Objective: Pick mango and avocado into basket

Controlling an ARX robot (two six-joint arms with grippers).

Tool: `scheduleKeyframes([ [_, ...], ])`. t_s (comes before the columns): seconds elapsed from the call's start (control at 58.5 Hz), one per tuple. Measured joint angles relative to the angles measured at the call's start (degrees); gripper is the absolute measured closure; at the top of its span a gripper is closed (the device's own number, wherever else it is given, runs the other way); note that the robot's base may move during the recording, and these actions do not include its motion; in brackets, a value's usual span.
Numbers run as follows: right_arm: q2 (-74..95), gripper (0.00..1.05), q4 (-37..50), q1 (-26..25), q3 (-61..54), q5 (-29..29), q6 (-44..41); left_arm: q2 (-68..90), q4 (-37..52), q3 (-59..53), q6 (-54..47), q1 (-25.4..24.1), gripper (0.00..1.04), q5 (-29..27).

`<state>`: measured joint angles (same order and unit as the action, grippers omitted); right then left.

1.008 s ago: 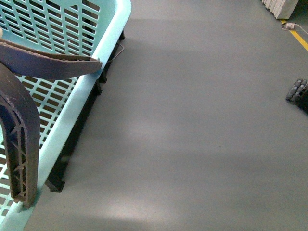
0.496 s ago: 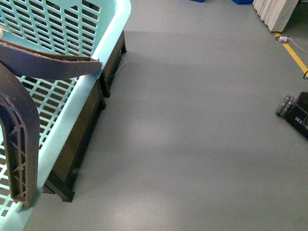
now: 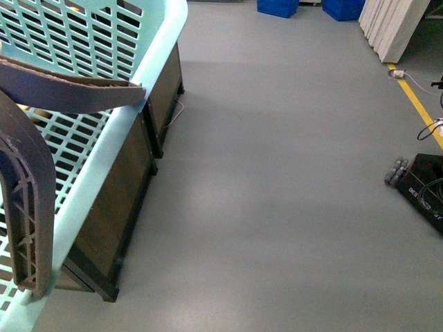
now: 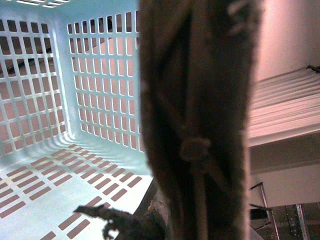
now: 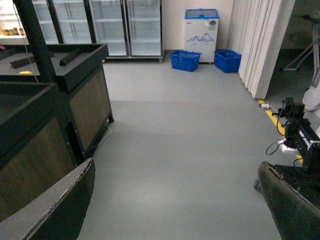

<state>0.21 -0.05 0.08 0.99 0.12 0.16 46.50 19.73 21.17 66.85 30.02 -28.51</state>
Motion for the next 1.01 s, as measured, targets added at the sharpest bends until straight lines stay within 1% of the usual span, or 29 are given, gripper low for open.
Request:
scheduleKeyframes([
  [0.444, 0.00, 0.09, -0.02, 0.00, 0.00, 0.07, -0.02, 0.00, 0.00, 0.00, 0.00, 0.00, 1.00, 0.04],
  [0.632, 0.00, 0.09, -0.02, 0.00, 0.00, 0.20, -0.02, 0.02, 0.00, 0.00, 0.44, 0.31, 1.00, 1.22],
  [1.008, -0.02, 0.09, 0.00, 0.00, 0.00, -0.13, 0.00, 0.02, -0.02, -0.11, 0.20, 0.24, 1.00, 0.00],
])
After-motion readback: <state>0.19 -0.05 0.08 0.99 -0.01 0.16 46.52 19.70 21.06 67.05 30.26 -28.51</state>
